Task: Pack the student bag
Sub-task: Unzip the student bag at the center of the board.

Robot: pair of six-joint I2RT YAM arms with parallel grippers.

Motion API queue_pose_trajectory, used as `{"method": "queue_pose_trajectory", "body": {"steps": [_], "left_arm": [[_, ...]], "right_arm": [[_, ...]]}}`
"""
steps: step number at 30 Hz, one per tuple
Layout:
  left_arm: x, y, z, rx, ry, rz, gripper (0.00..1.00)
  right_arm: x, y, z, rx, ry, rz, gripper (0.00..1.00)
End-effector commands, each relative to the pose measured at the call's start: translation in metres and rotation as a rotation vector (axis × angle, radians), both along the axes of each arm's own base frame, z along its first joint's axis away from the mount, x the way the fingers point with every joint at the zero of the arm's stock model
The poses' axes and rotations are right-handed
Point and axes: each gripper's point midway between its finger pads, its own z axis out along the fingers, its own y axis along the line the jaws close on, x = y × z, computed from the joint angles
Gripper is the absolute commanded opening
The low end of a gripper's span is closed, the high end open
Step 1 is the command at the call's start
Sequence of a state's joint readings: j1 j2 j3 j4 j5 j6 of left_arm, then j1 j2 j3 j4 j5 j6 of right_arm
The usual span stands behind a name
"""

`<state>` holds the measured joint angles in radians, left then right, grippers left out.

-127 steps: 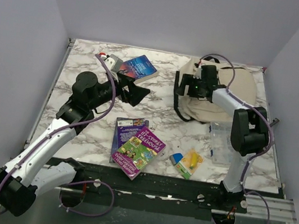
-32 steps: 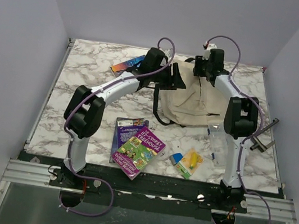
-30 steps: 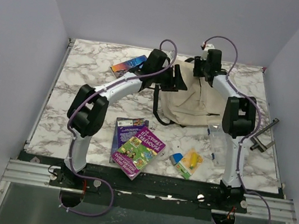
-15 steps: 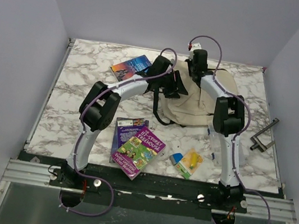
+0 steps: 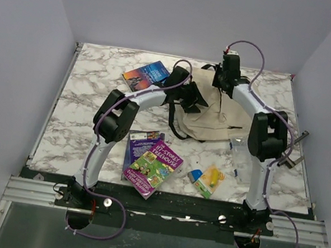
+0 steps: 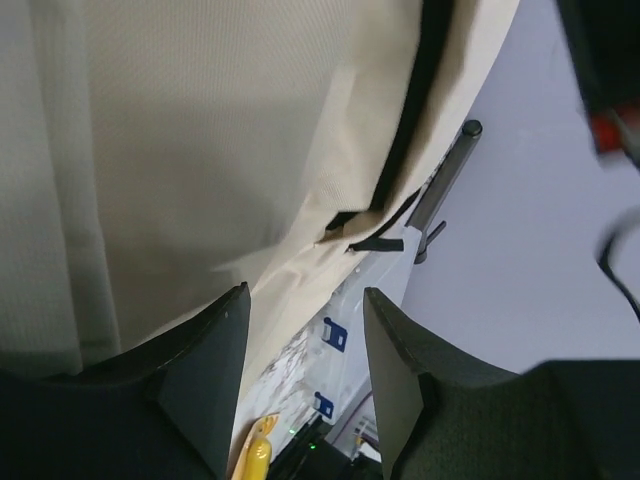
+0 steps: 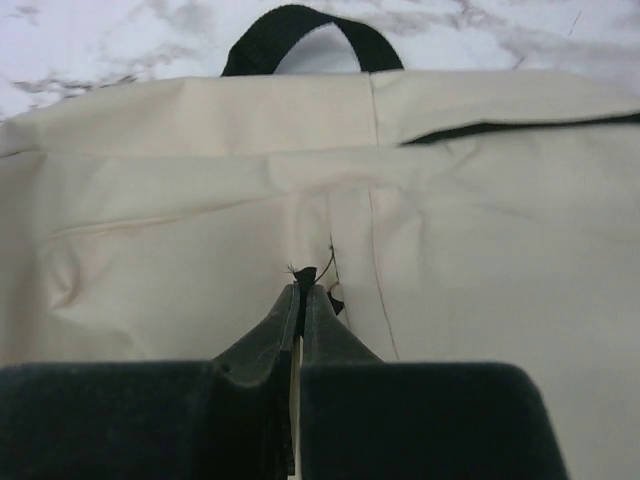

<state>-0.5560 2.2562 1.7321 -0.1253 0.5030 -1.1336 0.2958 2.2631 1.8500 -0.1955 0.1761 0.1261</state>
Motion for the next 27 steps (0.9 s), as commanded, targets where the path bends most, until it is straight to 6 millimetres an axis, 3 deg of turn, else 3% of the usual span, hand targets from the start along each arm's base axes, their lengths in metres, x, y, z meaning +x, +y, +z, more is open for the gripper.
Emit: {"method": "queue_pose_trajectory", "body": {"steps": [1, 5, 11, 14, 17, 20, 24, 27], "left_arm": [[0.019, 0.000, -0.010, -0.026, 0.052, 0.089, 0.51], [0.029, 0.006, -0.012, -0.035, 0.044, 0.129, 0.51], [0.047, 0.007, -0.013, -0.061, 0.027, 0.160, 0.50], [0.051, 0.005, -0.014, -0.095, 0.047, 0.176, 0.50], [0.053, 0.004, -0.015, -0.108, 0.072, 0.196, 0.50], [0.057, 0.003, -0.015, -0.117, 0.077, 0.213, 0.50], [0.063, -0.004, -0.004, -0.123, 0.001, 0.168, 0.50], [0.063, -0.003, 0.009, -0.079, -0.113, 0.134, 0.51]], "right_arm": [[-0.062, 0.030, 0.025, 0.372, 0.144, -0.015, 0.01], [-0.109, 0.034, 0.013, 0.469, 0.204, -0.006, 0.01], [-0.126, 0.009, -0.007, 0.350, 0.226, -0.053, 0.01], [-0.131, 0.009, -0.012, 0.343, 0.245, -0.042, 0.01], [-0.149, 0.009, -0.027, 0.349, 0.308, -0.039, 0.01], [-0.171, -0.006, -0.038, 0.316, 0.332, -0.097, 0.01], [-0.187, -0.028, -0.022, 0.243, 0.292, -0.140, 0.01], [-0.205, -0.026, -0.014, 0.272, 0.285, -0.099, 0.01]]}}
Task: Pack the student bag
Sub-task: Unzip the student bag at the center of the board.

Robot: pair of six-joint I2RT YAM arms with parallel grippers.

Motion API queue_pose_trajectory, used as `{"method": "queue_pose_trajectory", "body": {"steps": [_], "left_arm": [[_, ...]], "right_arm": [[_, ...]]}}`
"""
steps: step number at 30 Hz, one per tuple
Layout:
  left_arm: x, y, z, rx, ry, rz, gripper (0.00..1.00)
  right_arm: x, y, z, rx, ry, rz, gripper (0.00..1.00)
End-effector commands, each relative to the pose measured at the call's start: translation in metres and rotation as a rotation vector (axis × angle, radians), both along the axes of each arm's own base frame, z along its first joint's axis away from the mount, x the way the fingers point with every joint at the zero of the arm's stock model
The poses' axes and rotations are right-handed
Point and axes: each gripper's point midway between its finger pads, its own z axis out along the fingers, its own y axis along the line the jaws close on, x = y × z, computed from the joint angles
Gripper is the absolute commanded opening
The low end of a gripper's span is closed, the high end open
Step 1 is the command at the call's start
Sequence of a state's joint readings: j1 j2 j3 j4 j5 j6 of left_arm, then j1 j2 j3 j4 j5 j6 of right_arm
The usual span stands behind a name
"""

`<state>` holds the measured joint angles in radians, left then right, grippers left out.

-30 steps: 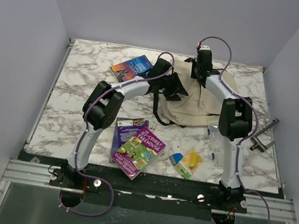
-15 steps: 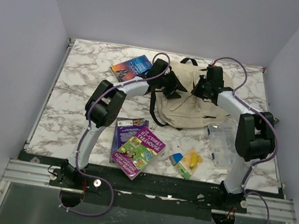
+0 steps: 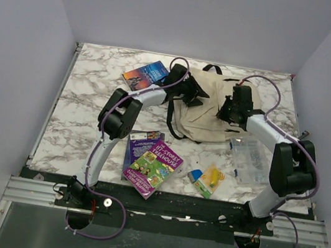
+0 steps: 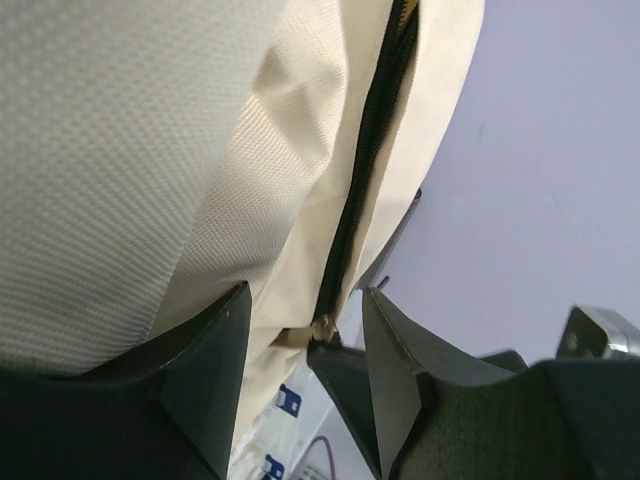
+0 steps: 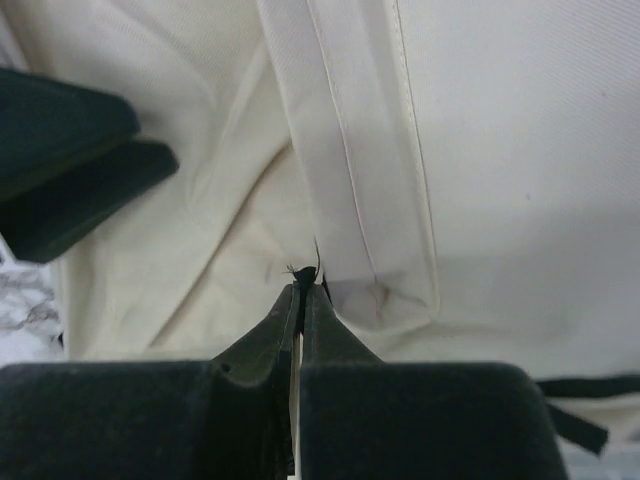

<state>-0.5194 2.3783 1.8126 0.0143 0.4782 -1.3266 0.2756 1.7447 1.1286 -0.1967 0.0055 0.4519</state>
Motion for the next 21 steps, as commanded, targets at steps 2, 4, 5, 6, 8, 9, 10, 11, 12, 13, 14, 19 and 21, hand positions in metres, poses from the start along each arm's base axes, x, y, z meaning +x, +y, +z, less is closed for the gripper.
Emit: {"method": "queue_pose_trajectory", "body": {"steps": [2, 4, 5, 6, 8, 9, 10, 11, 12, 13, 14, 19, 21], "left_arm": [[0.013, -0.001, 0.029, 0.083, -0.248, -0.033, 0.56], [0.010, -0.006, 0.039, 0.116, -0.324, -0.065, 0.61], [0.008, -0.010, 0.045, 0.133, -0.355, -0.076, 0.64], [0.004, -0.017, 0.050, 0.159, -0.396, -0.092, 0.66], [0.000, -0.024, 0.052, 0.250, -0.448, -0.086, 0.68], [-0.002, -0.029, 0.053, 0.274, -0.464, -0.082, 0.69], [-0.001, -0.032, 0.054, 0.280, -0.464, -0.071, 0.68], [-0.001, -0.038, 0.053, 0.269, -0.449, -0.066, 0.67], [0.000, -0.041, 0.050, 0.264, -0.423, -0.066, 0.65], [0.002, -0.045, 0.048, 0.263, -0.397, -0.060, 0.63], [0.003, -0.047, 0.042, 0.278, -0.369, -0.054, 0.63], [0.004, -0.068, 0.032, 0.277, -0.357, -0.047, 0.59], [0.003, -0.074, 0.028, 0.263, -0.343, -0.046, 0.57]], "right_arm": [[-0.036, 0.000, 0.013, 0.042, 0.003, 0.037, 0.01], [-0.031, 0.006, 0.017, 0.074, -0.023, 0.047, 0.01], [-0.028, 0.008, 0.022, 0.079, -0.034, 0.057, 0.01], [-0.024, 0.009, 0.028, 0.080, -0.056, 0.065, 0.01], [-0.020, 0.008, 0.042, 0.074, -0.095, 0.067, 0.01], [-0.020, 0.007, 0.047, 0.071, -0.113, 0.067, 0.01], [-0.020, 0.007, 0.053, 0.073, -0.139, 0.068, 0.01], [-0.021, 0.007, 0.057, 0.079, -0.160, 0.072, 0.01], [-0.023, 0.008, 0.062, 0.085, -0.180, 0.081, 0.01], [-0.023, 0.008, 0.064, 0.087, -0.189, 0.087, 0.01], [-0.025, 0.008, 0.065, 0.086, -0.194, 0.094, 0.01], [-0.026, 0.003, 0.069, 0.065, -0.221, 0.090, 0.01], [-0.026, 0.003, 0.072, 0.067, -0.234, 0.091, 0.01]]}}
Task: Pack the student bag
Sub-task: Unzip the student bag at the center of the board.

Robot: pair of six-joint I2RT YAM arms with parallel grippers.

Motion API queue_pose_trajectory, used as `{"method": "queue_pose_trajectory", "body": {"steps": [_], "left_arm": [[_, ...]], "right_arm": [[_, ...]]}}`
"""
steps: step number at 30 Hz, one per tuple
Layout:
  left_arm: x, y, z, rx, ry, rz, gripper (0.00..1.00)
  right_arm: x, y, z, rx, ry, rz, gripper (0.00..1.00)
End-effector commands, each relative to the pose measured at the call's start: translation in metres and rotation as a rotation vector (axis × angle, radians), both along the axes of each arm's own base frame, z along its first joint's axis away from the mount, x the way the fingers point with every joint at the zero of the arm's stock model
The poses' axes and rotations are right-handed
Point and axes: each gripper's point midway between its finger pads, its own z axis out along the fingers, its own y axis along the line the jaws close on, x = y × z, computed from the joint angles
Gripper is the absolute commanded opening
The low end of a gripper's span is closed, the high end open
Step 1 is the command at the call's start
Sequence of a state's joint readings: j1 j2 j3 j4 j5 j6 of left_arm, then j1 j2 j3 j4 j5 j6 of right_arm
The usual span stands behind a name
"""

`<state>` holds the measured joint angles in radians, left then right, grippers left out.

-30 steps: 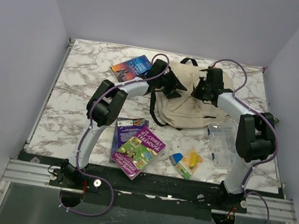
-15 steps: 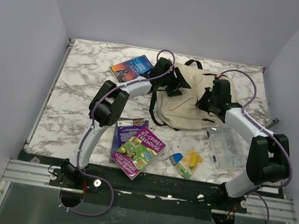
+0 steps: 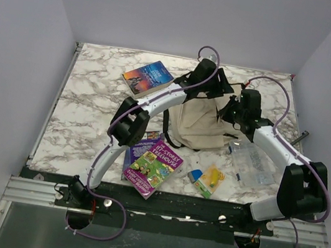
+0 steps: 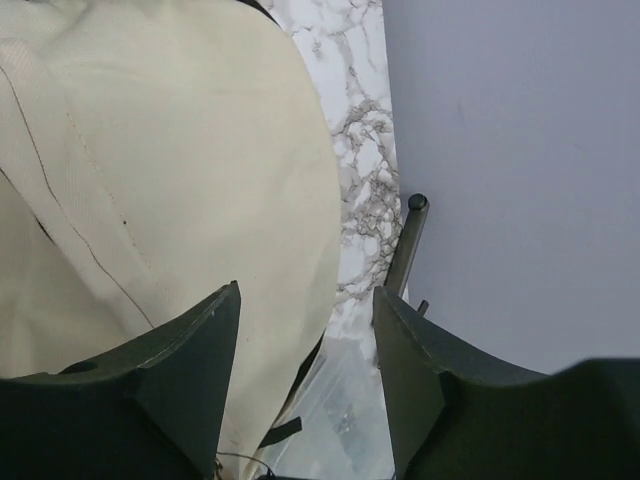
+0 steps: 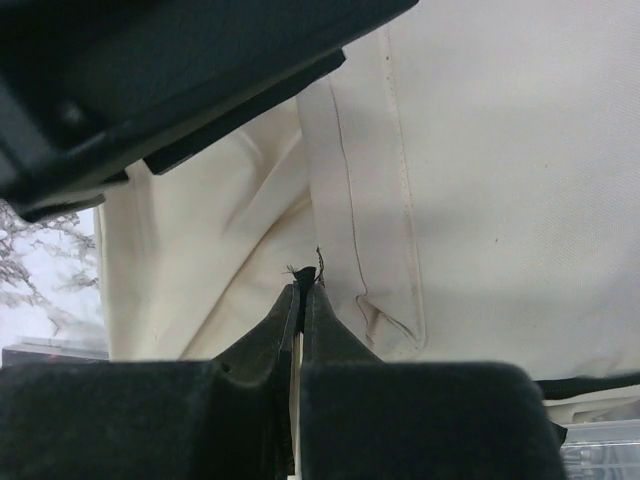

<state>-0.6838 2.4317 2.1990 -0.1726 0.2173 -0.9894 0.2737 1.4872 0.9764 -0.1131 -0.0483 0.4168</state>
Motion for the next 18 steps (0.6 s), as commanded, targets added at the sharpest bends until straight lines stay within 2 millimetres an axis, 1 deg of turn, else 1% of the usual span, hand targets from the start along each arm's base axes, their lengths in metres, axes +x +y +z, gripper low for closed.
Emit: {"method": "queue_pose_trajectory", "body": {"steps": [1, 2, 4, 6, 10, 12, 14, 18], "left_arm": [[0.002, 0.000, -0.051, 0.065, 0.107, 0.050, 0.56], [-0.001, 0.002, -0.054, 0.067, 0.123, 0.050, 0.56], [-0.003, 0.008, -0.050, 0.089, 0.099, 0.069, 0.58], [-0.003, 0.015, -0.036, 0.115, 0.029, 0.066, 0.63], [-0.001, 0.037, -0.014, 0.178, -0.037, 0.081, 0.64], [-0.003, 0.046, -0.009, 0.210, -0.059, 0.095, 0.64], [-0.004, 0.055, -0.009, 0.241, -0.071, 0.109, 0.64], [-0.010, 0.059, -0.023, 0.252, -0.013, 0.126, 0.64]], "right_arm": [[0.000, 0.003, 0.014, 0.006, -0.061, 0.028, 0.01], [0.001, 0.002, 0.015, 0.004, -0.064, 0.024, 0.01], [0.003, 0.000, 0.016, -0.005, -0.066, 0.013, 0.01], [0.004, -0.002, 0.015, -0.012, -0.066, 0.007, 0.01], [0.003, 0.001, 0.007, -0.007, -0.050, 0.015, 0.01], [0.003, 0.001, 0.006, -0.004, -0.051, 0.014, 0.01], [0.003, 0.001, 0.004, -0.006, -0.044, 0.014, 0.01], [0.001, 0.003, 0.004, 0.004, -0.038, 0.020, 0.01]]}}
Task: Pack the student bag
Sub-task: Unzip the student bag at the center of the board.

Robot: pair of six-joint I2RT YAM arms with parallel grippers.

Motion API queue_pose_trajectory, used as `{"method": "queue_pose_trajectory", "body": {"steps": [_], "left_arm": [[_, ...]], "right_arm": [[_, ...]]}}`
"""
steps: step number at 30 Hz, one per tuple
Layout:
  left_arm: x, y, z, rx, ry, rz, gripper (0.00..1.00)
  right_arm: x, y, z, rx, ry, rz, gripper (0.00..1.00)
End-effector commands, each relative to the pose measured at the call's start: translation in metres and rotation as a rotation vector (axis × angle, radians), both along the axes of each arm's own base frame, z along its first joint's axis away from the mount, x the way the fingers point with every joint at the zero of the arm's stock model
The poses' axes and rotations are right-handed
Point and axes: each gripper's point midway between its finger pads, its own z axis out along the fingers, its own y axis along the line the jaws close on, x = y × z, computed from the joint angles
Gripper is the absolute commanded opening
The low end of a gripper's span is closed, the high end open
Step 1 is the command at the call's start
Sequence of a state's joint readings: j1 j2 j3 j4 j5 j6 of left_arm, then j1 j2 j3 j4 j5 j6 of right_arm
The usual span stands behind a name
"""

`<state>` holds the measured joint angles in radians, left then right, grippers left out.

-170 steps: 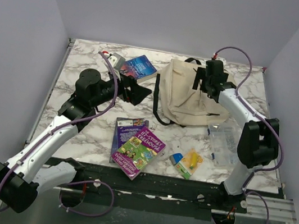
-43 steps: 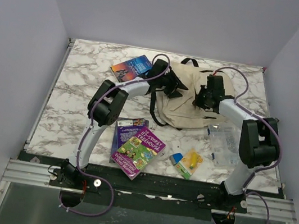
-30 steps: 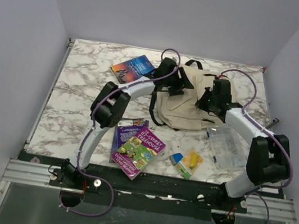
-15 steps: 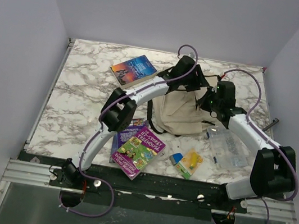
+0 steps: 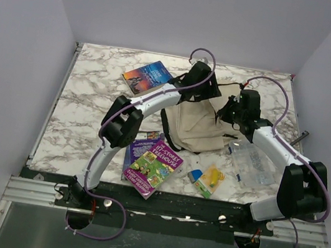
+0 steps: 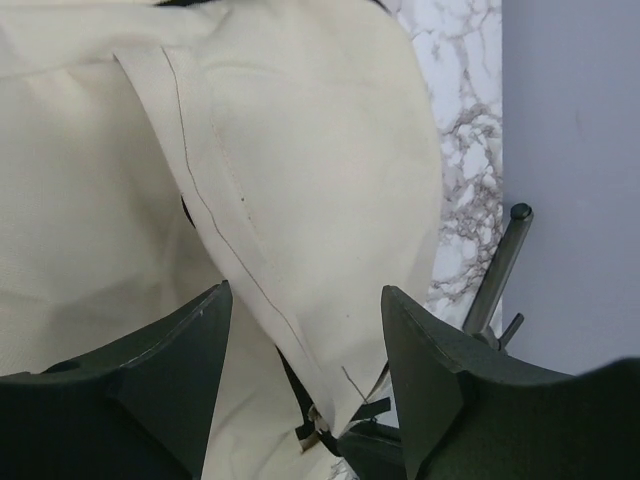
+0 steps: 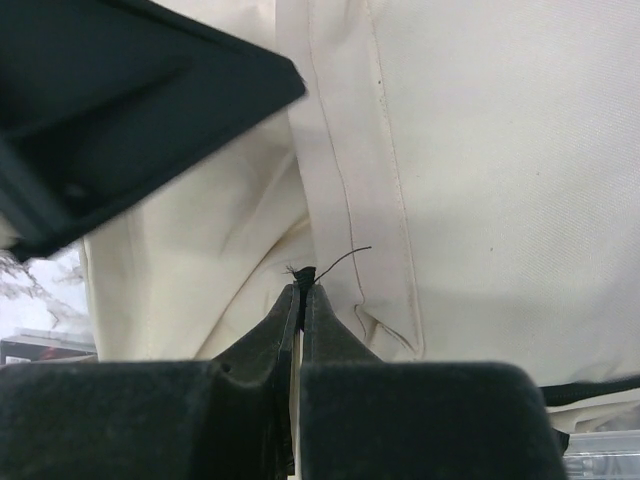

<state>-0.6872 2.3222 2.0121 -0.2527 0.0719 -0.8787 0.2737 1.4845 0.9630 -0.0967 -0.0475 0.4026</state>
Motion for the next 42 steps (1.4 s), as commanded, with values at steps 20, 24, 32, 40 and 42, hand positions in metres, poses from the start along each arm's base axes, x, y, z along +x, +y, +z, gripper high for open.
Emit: {"method": "queue_pose_trajectory", "body": {"steps": [20, 24, 32, 40, 42], "left_arm": [[0.012, -0.028, -0.026, -0.224, 0.240, 0.039, 0.06], [0.031, -0.030, -0.007, -0.266, 0.158, 0.033, 0.00], [0.044, -0.028, 0.020, -0.278, 0.059, 0.002, 0.00], [0.022, -0.025, 0.027, -0.271, 0.080, -0.062, 0.00], [0.015, -0.026, 0.029, -0.282, 0.096, -0.083, 0.00]], "right_arm": [[-0.032, 0.008, 0.000, 0.072, 0.035, 0.043, 0.01], [-0.077, 0.001, -0.026, 0.102, 0.156, 0.018, 0.01], [-0.130, -0.022, -0.067, 0.123, 0.275, -0.135, 0.01], [-0.087, -0.004, -0.021, 0.126, 0.134, -0.025, 0.01], [-0.073, 0.009, -0.004, 0.185, 0.084, 0.012, 0.16]]}}
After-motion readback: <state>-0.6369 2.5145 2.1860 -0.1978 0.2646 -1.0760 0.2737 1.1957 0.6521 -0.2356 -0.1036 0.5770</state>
